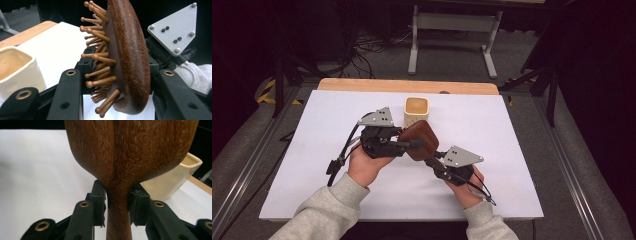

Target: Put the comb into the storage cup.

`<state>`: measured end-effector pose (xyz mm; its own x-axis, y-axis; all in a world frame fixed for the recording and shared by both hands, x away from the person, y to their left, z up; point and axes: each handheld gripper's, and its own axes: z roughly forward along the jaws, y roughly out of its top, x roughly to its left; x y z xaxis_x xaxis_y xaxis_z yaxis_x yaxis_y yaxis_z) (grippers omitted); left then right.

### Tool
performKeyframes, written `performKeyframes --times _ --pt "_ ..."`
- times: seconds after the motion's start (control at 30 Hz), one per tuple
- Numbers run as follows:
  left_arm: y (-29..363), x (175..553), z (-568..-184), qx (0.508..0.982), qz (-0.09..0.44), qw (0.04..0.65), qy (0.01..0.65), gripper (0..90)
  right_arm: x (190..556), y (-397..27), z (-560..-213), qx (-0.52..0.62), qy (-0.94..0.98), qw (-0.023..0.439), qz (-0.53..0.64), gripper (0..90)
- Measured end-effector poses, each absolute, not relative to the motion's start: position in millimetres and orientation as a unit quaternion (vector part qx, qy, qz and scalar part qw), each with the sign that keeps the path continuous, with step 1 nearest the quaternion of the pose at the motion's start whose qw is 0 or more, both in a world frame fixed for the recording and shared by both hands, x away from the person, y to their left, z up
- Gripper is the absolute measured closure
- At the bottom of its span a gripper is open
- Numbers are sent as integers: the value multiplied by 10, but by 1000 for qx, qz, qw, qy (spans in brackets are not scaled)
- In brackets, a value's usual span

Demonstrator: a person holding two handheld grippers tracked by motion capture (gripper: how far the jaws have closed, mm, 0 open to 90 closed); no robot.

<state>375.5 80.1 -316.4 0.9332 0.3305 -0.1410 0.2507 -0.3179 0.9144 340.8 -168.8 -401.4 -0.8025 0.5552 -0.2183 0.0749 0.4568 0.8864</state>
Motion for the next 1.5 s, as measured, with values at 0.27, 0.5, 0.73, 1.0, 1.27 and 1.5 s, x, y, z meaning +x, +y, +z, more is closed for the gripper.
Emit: performKeyframes --times 0.27,0.5,0.73,1.0,1.27,1.5 --pt "776 3761 -3054 818 50 547 174 585 3384 -1733 -3959 178 800 256 512 451" --pt "792 3760 -2915 819 68 544 171 583 3399 -1783 -3932 182 796 242 524 145" --pt "815 3796 -2780 818 84 541 175 580 3385 -1884 -3902 187 791 236 532 20" --pt "815 3811 -2659 818 102 539 173 579 3359 -2049 -3938 198 786 241 533 17" --pt "834 3846 -2535 817 118 537 174 578 3334 -2316 -3974 217 764 237 559 16" --pt "844 3908 -2411 809 137 543 180 575 3299 -2468 -4013 226 755 241 567 17"
